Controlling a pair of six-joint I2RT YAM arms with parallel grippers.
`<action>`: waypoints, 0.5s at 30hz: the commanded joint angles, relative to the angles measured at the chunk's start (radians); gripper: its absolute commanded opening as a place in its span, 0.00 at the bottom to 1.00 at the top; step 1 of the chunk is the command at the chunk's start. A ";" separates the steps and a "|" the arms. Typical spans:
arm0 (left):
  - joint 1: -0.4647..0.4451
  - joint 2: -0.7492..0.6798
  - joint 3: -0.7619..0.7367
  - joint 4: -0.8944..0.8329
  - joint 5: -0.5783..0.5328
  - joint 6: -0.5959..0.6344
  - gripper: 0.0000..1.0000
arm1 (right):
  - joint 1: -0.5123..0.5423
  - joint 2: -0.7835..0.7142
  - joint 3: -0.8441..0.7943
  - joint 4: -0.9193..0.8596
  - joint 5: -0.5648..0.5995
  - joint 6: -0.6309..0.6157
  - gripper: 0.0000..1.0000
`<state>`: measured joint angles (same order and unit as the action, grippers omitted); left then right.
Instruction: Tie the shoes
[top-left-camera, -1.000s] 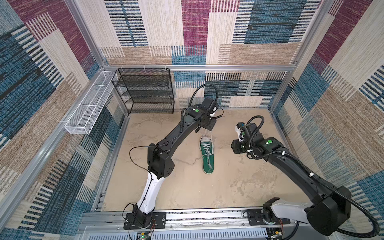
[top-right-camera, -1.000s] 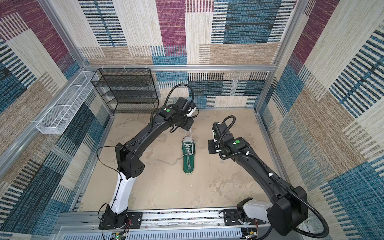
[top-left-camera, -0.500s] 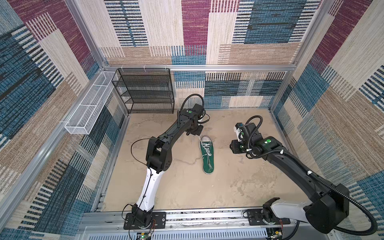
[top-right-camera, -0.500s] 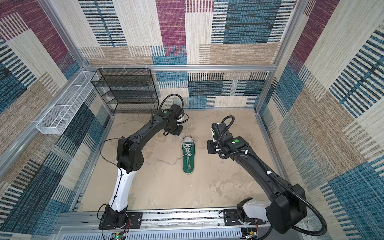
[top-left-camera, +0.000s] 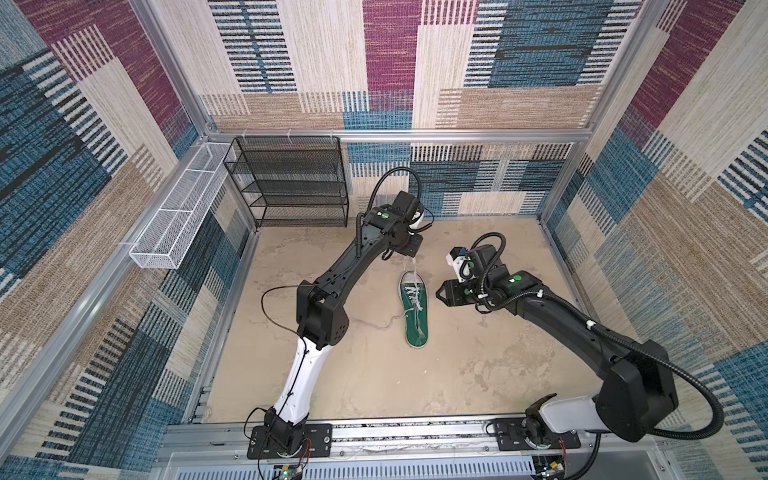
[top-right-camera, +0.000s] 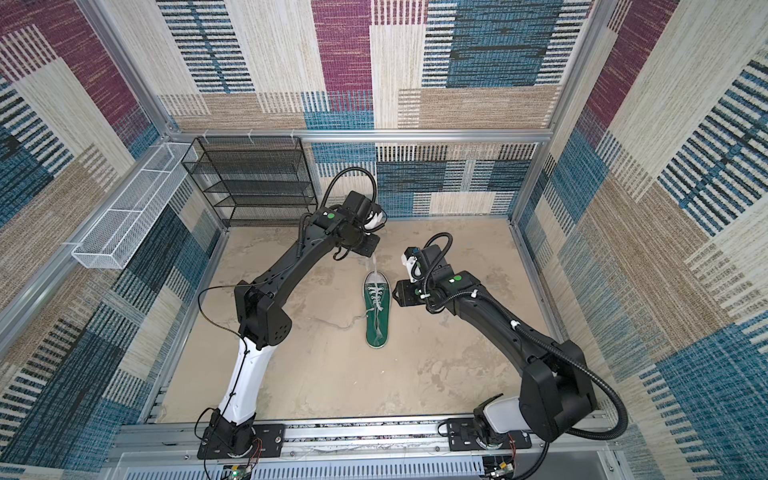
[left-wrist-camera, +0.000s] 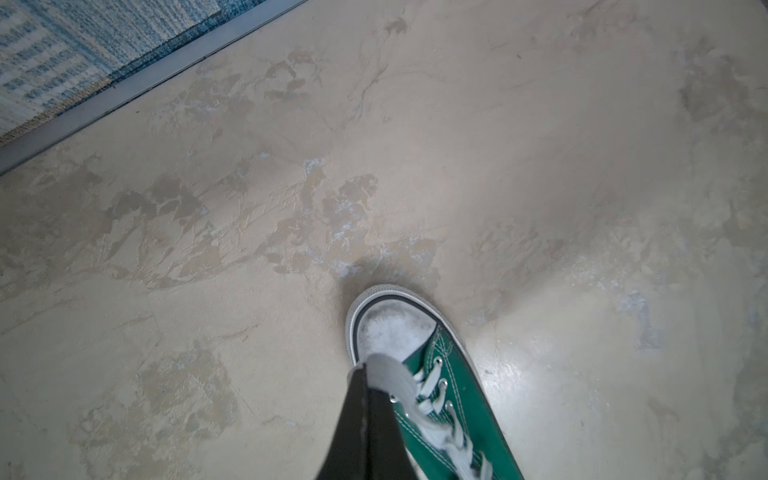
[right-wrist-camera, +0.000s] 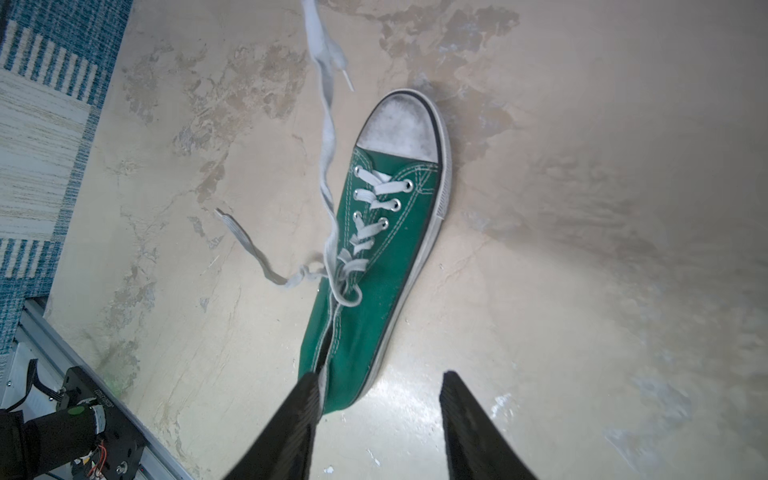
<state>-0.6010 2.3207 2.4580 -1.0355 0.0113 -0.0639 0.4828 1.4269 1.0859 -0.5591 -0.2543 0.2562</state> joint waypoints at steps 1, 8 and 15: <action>-0.002 0.005 0.021 0.000 0.021 -0.031 0.00 | 0.032 0.040 0.003 0.131 -0.010 0.000 0.55; -0.002 -0.022 0.011 -0.001 0.018 -0.036 0.00 | 0.063 0.161 0.002 0.250 -0.005 0.046 0.65; 0.001 -0.056 -0.031 -0.001 -0.011 -0.021 0.00 | 0.065 0.319 0.071 0.233 0.119 0.110 0.67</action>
<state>-0.6022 2.2845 2.4420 -1.0355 0.0257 -0.0795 0.5484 1.7153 1.1282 -0.3542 -0.2047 0.3222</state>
